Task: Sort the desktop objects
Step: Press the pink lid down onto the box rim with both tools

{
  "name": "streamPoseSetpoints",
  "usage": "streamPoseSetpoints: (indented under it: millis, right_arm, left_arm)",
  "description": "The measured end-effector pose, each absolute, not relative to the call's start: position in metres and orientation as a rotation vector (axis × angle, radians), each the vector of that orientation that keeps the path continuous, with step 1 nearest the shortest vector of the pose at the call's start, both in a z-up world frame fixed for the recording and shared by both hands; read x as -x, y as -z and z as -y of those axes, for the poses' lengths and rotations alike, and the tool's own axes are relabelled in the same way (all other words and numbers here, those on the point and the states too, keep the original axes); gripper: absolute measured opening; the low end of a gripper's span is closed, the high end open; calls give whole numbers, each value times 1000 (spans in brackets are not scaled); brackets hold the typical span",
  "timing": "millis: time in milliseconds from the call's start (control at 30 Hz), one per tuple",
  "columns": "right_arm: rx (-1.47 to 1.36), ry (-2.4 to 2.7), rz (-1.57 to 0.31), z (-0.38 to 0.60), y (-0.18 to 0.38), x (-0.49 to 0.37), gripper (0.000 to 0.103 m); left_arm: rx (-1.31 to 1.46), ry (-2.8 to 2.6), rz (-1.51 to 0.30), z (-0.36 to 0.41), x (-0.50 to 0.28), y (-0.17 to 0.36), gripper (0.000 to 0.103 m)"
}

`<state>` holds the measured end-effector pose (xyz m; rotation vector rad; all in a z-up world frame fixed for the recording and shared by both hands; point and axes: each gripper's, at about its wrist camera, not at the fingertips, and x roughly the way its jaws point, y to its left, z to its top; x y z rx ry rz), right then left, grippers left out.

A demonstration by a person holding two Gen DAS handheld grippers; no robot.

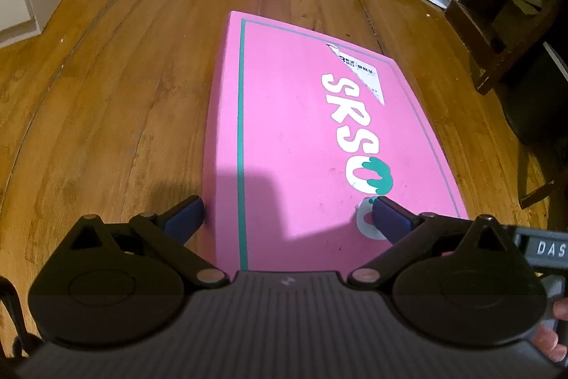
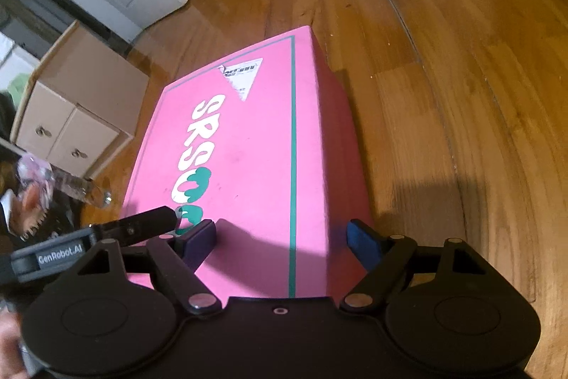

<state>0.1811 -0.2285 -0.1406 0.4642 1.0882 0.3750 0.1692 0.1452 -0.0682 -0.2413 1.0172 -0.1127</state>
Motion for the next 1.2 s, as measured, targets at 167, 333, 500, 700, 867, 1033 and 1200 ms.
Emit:
streamPoseSetpoints:
  millis: [167,333,500,700,867,1033,1200]
  right_arm:
    - [-358,-365,-1062,219,130,-175,85]
    - [-257,-369,-1040,210,115,-168,85]
    - [-147,-383,-1009,202,95,-158,84]
    - [3,-378,-967,185,80,-161,84]
    - [32,-370,-1008,179,88,-173,84]
    - [50,-370,-1012,179,95,-176,83]
    - [53,-392,-1026,177,103,-182,84]
  left_arm:
    - [262,123,-1010,-147,-165,68,102]
    - [253,119,-987,-143,-162,62,103]
    - [204,108,-986,-142,-159,59,103]
    - [144,94,-988,-140,-156,55,100]
    - [129,83,-1014,-148,-156,62,100]
    - [168,83,-1044,-154,-161,72,100]
    - [186,85,-1072,-156,-164,80,100]
